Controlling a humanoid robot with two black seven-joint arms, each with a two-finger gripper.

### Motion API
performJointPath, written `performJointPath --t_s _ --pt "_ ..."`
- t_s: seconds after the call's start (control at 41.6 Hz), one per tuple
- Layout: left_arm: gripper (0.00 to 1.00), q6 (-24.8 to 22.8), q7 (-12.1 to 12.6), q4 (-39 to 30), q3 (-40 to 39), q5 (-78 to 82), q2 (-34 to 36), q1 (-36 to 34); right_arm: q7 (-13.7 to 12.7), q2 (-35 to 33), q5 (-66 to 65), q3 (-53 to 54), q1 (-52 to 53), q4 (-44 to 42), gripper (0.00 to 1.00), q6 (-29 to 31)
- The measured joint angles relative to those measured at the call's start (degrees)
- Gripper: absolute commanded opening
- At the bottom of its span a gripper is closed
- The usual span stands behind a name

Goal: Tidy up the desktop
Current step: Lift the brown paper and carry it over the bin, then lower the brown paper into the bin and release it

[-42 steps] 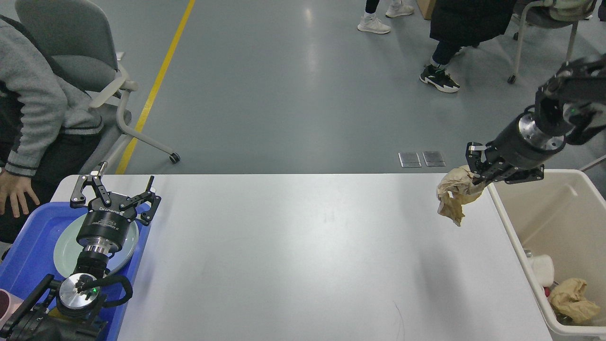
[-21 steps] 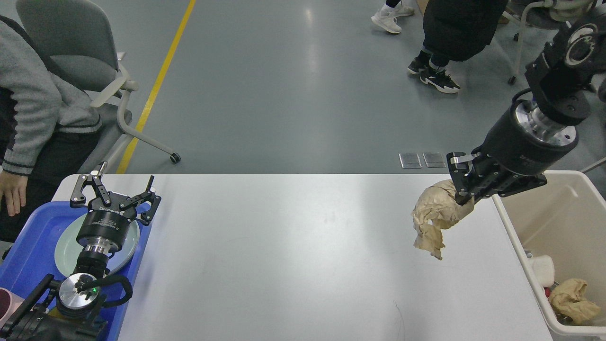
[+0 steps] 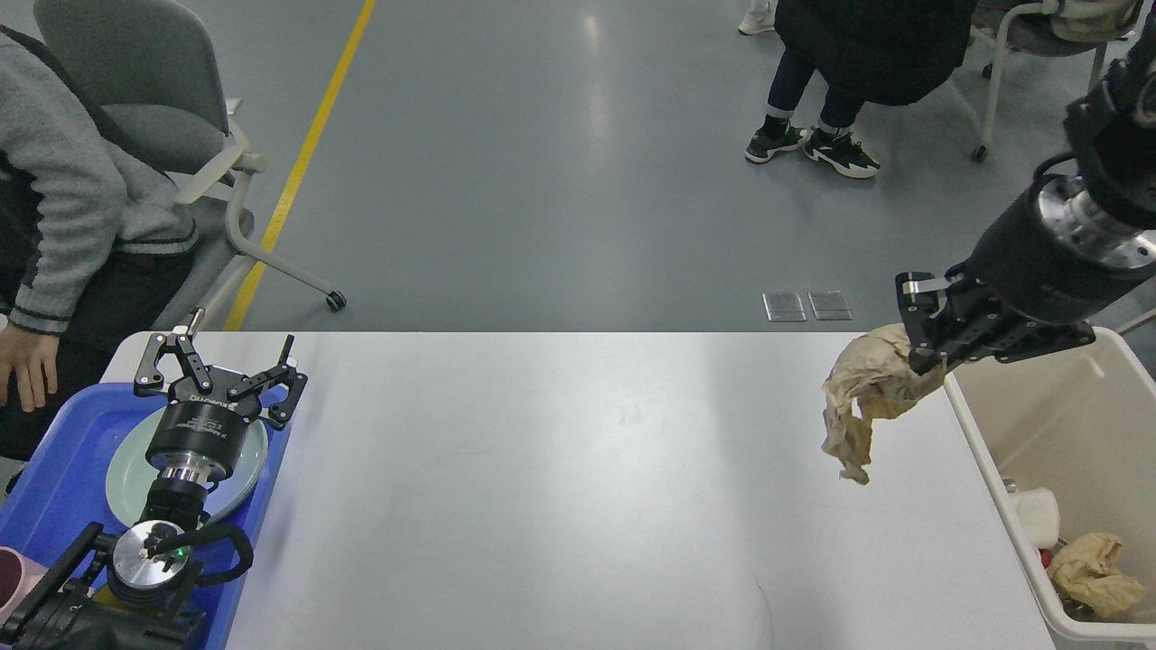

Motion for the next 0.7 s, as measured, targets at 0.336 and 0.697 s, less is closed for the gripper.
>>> performJointPath --t_s 0.336,0.697 --pt "0.96 0.0 0.0 0.0 0.0 0.0 0.0 0.0 -0.1 -10.8 1.0 -1.4 -21.9 -22.1 0.00 -3.2" --pt "0.96 0.0 0.0 0.0 0.0 0.0 0.0 0.1 -0.1 -15.6 0.9 20.9 -64.6 -61.8 0.00 -3.1"
